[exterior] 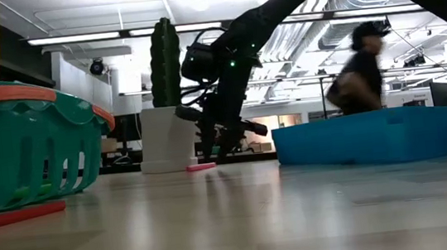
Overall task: Sort pens & pencils
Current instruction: Put the light pink pen into the green basket
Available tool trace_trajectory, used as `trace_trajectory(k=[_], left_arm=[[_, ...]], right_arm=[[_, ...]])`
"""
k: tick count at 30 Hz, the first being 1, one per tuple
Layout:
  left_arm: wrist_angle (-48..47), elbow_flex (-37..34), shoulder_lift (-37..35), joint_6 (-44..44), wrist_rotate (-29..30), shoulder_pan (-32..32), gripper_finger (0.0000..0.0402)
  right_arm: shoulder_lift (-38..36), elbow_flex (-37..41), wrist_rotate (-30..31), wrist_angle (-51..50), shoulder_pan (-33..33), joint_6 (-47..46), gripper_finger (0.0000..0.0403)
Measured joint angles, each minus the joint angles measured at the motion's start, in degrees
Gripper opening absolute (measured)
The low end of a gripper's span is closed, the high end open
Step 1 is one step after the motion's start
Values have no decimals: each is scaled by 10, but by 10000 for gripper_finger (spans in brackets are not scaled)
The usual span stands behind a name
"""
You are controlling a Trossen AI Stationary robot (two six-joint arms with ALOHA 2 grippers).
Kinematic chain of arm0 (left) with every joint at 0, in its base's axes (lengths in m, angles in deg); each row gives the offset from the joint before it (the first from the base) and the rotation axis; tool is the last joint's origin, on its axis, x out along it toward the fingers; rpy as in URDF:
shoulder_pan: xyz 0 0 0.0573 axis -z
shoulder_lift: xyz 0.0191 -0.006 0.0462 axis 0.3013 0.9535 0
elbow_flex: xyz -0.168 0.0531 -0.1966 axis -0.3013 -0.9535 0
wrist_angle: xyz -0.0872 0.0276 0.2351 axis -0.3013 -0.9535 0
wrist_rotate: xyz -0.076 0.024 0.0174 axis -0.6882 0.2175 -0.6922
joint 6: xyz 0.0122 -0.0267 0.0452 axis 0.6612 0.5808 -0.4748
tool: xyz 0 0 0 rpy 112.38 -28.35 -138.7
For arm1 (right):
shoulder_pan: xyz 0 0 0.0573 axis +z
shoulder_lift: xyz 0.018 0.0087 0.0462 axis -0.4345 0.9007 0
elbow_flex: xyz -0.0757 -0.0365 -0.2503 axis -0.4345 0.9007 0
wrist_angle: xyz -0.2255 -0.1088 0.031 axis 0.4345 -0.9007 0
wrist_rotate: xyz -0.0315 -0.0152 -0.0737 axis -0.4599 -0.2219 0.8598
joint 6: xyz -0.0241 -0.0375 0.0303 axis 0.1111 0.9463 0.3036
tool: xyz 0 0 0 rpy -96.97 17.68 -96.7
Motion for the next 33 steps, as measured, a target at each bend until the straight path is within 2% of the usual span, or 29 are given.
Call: trace_trajectory(k=[13, 18, 22, 28, 33], left_arm=[[0, 0, 0, 0, 0, 0, 113], [0, 0, 0, 0, 0, 0, 113], [0, 0, 0, 0, 0, 0, 113], [1, 0, 0, 0, 0, 0, 113], [6, 0, 0, 0, 0, 0, 113]], right_arm=[[0, 0, -16, 36, 0, 2, 110], [-11, -1, -16, 47, 10, 31, 110], [-65, -5, 18, 55, 28, 67, 110], [-179, 0, 87, 16, 53, 111, 110], [-306, 54, 163, 2, 81, 109, 110]])
